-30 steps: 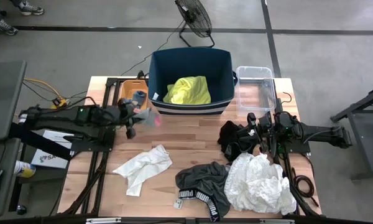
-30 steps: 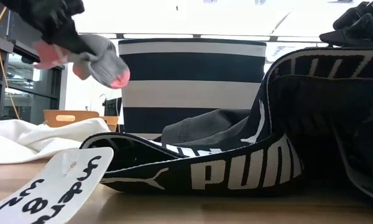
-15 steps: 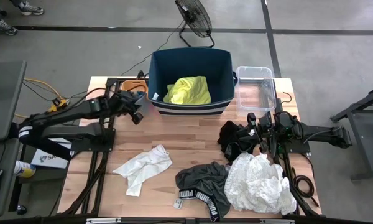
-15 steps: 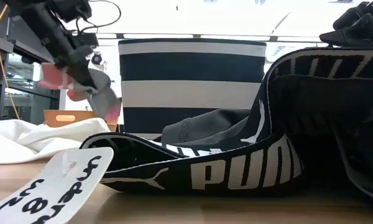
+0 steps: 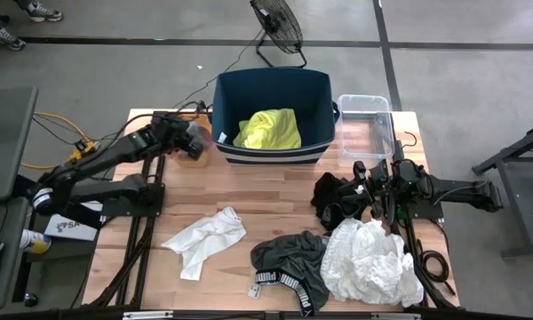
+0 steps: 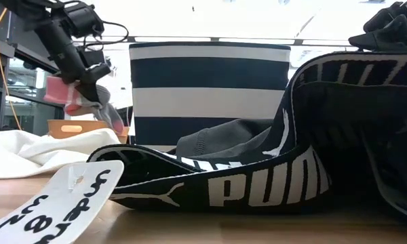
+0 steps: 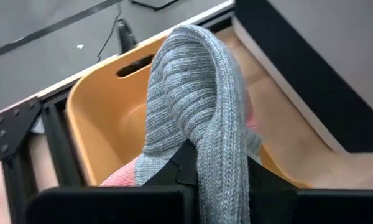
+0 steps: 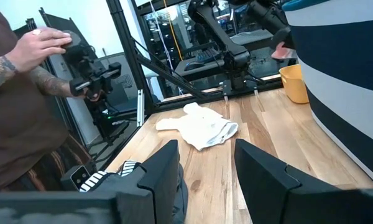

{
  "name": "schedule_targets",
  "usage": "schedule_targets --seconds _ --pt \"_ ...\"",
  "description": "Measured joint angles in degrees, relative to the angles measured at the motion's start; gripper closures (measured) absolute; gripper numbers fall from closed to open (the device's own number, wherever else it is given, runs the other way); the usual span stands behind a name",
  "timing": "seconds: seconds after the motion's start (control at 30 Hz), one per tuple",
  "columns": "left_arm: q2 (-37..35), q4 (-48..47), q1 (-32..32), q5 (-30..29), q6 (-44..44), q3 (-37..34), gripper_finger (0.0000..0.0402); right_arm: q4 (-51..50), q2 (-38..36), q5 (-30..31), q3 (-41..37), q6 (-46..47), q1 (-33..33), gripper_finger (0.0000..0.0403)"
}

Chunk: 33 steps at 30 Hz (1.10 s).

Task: Pick & Place Cloths
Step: Put the gray pink sock into the yellow bin

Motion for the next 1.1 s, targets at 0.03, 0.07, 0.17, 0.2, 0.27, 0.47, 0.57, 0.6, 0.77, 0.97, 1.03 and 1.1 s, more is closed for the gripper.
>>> schedule_targets --seconds 0.03,0.07,0.17,0.2,0.27,0.47,0.57,0.6,0.77,0.97,1.03,1.1 --pt "0.0 0.0 0.9 0.1 0.0 0.0 0.0378 0.0 0.0 0.0 0.0 0.0 0.0 0.0254" --pt "0.1 0.0 1.7 0.3 -0.1 0.0 0.0378 0.0 0.0 0.0 0.0 0.0 0.0 0.0254" --pt "1.7 0.3 3.5 1.2 -1.0 0.0 0.0378 0.0 0.0 0.0 0.0 0.0 0.0 0.0254" --pt "2.5 0.3 4.1 1.4 -1.5 0.0 0.0378 0.0 0.0 0.0 0.0 0.0 0.0 0.0254" --pt "4.4 1.1 5.2 2.1 -1.9 0.0 0.0378 0.0 0.0 0.0 0.0 0.0 0.0 0.0254" --pt "10.3 7.0 7.3 6.7 -4.0 0.0 0.0378 0.0 0.0 0.0 0.0 0.0 0.0 0.0254" --pt "13.1 9.9 7.3 8.3 -6.4 0.0 0.0378 0.0 0.0 0.0 0.0 0.0 0.0 0.0254" --pt "13.8 10.9 7.3 9.2 -7.5 0.0 0.0378 0.0 0.0 0.0 0.0 0.0 0.0 0.0254" --pt "17.3 15.4 7.2 10.7 -12.8 0.0 0.0378 0.0 0.0 0.0 0.0 0.0 0.0 0.0254" --pt "19.9 18.0 7.3 5.2 -17.1 0.0 0.0378 0.0 0.0 0.0 0.0 0.0 0.0 0.0254" --pt "20.6 18.3 7.3 3.5 -19.0 0.0 0.0378 0.0 0.0 0.0 0.0 0.0 0.0 0.0254" --pt "21.4 18.4 7.3 2.2 -21.7 0.0 0.0378 0.0 0.0 0.0 0.0 0.0 0.0 0.0254"
